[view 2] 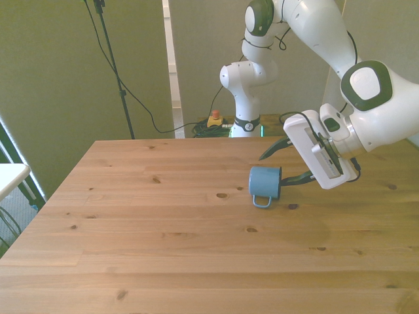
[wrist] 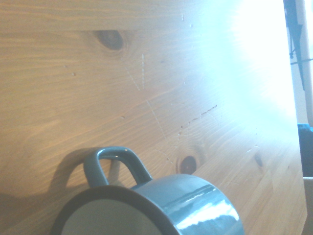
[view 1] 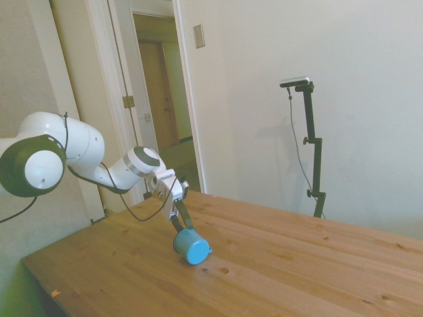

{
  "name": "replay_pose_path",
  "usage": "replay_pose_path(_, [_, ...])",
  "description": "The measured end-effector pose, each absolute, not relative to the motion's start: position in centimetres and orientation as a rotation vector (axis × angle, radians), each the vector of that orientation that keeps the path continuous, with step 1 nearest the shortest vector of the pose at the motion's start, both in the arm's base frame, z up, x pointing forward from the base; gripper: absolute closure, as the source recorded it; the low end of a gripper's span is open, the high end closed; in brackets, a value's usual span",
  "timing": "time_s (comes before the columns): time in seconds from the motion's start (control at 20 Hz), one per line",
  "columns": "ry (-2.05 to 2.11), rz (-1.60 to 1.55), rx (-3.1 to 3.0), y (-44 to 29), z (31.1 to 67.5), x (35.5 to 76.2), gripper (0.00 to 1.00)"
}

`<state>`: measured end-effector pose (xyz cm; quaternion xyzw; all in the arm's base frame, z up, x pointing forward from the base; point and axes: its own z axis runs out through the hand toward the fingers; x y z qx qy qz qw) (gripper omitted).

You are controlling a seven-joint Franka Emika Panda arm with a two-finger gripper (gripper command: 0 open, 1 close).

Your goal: Flip the mug upright

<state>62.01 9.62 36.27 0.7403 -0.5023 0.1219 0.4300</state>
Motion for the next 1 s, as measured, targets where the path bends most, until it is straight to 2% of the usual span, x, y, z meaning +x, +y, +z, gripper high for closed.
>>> replay_pose_path(0.6, [-1.224,0.300,1.798,8.1,35.2,61.6,0.00])
replay_pose_path(0.65, [-1.224,0.299,1.795,8.0,35.2,61.5,1.00])
replay_pose_path(1.0, [-1.212,0.310,1.779,7.3,35.4,61.2,1.00])
